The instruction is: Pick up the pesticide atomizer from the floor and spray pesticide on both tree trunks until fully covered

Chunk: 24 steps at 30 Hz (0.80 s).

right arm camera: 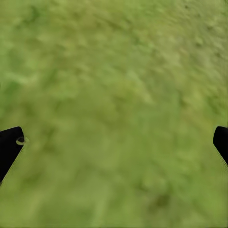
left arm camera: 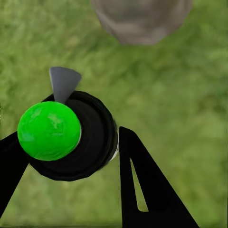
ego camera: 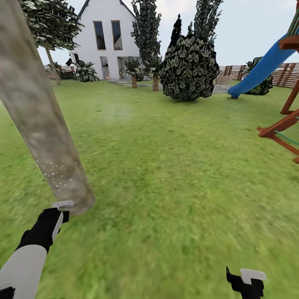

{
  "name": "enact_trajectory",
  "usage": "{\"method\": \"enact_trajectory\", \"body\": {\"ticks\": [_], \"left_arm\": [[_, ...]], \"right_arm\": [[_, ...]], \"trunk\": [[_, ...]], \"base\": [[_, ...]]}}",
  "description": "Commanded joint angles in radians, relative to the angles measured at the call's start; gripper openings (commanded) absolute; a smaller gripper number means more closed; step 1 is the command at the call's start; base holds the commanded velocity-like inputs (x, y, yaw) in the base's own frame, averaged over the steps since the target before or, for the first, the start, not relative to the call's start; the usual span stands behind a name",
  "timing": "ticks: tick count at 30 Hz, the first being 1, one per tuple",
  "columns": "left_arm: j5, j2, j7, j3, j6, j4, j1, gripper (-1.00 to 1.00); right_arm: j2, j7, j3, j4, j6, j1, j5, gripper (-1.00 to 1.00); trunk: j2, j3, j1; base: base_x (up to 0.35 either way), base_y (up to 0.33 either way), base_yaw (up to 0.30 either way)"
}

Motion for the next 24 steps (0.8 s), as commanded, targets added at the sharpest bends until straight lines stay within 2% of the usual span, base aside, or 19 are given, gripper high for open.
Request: {"method": "enact_trajectory", "body": {"ticks": [1,4,10,13,15,16,17,19,24], "left_arm": [[-0.009,-0.001,-0.003,0.001,0.006,-0.001,-0.001,-1.00],[-0.009,-0.001,-0.004,0.001,0.006,-0.002,-0.001,-1.00],[0.001,-0.016,-0.012,0.002,0.020,-0.008,-0.017,-1.00],[0.001,-0.032,-0.028,-0.002,0.075,-0.007,-0.072,-1.00],[0.001,-0.038,-0.059,-0.075,0.142,-0.004,-0.147,-1.00],[0.002,-0.039,-0.066,-0.102,0.219,-0.004,-0.212,-1.00],[0.003,-0.037,-0.067,-0.105,0.236,-0.004,-0.243,-1.00],[0.002,-0.031,-0.067,-0.107,0.263,-0.006,-0.265,-1.00],[0.002,-0.034,-0.069,-0.110,0.279,-0.018,-0.261,-1.00]], "right_arm": [[0.000,-0.005,-0.006,0.002,-0.004,-0.001,0.011,1.00],[0.000,-0.005,-0.005,0.002,-0.004,-0.001,0.011,1.00],[0.000,-0.005,-0.006,0.002,-0.004,-0.001,0.010,1.00],[0.001,-0.005,-0.006,0.002,-0.004,-0.001,0.009,1.00],[0.001,-0.005,-0.006,0.002,-0.004,-0.001,0.009,1.00],[0.001,-0.005,-0.006,0.002,-0.005,-0.001,0.009,1.00],[0.001,-0.005,-0.006,0.002,-0.005,-0.001,0.009,1.00],[0.001,-0.005,-0.006,0.002,-0.005,-0.001,0.009,1.00],[0.000,-0.005,-0.007,0.002,-0.006,-0.001,0.009,1.00]], "trunk": [[0.000,-0.001,0.000],[0.000,-0.001,0.000],[0.000,-0.001,0.000],[0.000,-0.001,0.000],[0.000,-0.001,0.000],[0.000,-0.001,0.000],[0.000,-0.001,0.000],[0.000,-0.001,0.000],[0.000,-0.001,0.000]], "base": [[0.152,-0.261,0.276],[0.140,-0.234,0.276],[0.016,-0.024,0.276],[0.000,-0.001,0.277],[0.000,0.000,0.277],[0.000,0.000,0.277],[0.000,0.000,0.277],[0.000,0.000,0.273],[0.040,-0.028,0.158]]}}
